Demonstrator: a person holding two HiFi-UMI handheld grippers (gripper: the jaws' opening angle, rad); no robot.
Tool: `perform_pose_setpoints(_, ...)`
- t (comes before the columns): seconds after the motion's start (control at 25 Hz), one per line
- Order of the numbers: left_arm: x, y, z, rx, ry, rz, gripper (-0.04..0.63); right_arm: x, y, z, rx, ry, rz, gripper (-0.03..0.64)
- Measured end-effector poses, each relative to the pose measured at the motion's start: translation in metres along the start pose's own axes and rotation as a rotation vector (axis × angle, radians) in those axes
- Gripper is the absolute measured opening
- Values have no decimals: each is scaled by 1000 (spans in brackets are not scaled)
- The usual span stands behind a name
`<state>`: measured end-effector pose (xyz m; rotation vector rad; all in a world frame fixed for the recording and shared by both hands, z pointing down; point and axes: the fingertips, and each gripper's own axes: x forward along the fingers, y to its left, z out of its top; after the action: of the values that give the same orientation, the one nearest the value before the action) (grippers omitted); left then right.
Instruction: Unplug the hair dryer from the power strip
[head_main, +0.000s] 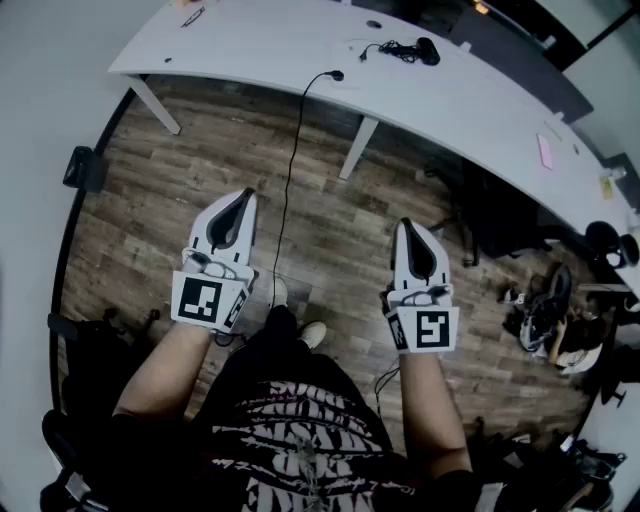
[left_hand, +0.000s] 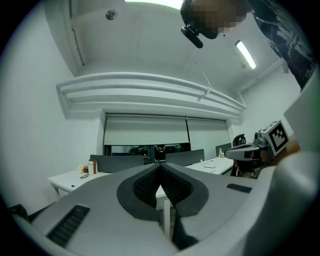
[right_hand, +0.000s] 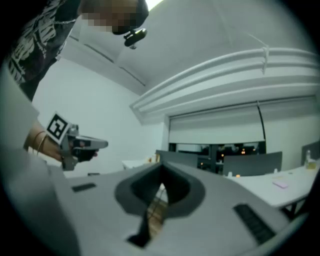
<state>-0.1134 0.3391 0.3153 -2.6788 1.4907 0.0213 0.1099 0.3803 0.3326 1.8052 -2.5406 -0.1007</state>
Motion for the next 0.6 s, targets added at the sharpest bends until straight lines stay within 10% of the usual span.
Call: perform_pose_setpoints(0.6,9,22,0,-39,0,48,23,13,8,5,38,-5,5,28)
